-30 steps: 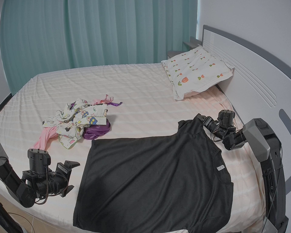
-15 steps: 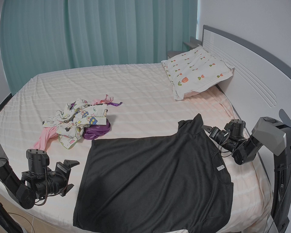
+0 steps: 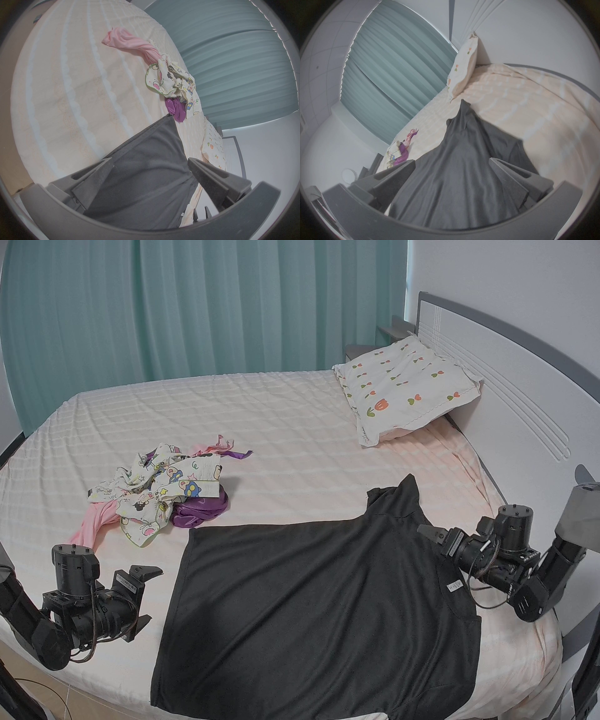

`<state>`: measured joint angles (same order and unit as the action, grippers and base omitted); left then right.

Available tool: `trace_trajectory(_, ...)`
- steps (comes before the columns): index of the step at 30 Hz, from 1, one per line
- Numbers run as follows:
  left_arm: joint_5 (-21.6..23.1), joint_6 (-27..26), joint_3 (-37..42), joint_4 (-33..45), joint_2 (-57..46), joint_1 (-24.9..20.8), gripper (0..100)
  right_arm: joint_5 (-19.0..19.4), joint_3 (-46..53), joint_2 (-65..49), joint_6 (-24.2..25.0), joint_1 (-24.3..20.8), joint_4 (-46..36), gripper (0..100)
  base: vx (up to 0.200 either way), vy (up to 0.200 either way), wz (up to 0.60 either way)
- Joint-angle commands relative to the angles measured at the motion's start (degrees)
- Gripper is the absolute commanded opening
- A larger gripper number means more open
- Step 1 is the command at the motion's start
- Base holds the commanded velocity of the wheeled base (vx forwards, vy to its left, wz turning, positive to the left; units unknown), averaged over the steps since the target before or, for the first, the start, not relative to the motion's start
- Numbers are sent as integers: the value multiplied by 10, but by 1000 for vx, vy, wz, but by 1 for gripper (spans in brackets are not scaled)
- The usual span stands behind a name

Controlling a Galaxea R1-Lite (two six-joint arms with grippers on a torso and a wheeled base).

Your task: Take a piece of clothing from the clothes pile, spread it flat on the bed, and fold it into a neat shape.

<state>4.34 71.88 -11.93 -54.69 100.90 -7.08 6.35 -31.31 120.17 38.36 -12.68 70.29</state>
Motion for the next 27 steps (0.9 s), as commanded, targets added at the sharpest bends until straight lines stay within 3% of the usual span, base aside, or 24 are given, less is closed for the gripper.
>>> trace_trajectory(1, -4, -2, 2, 4, -6, -1, 100, -8, 143, -123, 81, -42, 34, 100, 0, 0, 0)
trace_trajectory(10, 3, -2, 8, 1, -2, -1, 100, -1, 207, -111, 104, -31, 85, 100, 0, 0, 0)
trace_trajectory(20, 3, -2, 9, 3, 0, -1, 100, -2, 209, -101, 116, -30, 88, 100, -200, 0, 0)
trace_trajectory(27, 2, -2, 6, 3, 2, -1, 100, -2, 211, -101, 116, -30, 88, 100, 0, 0, 0)
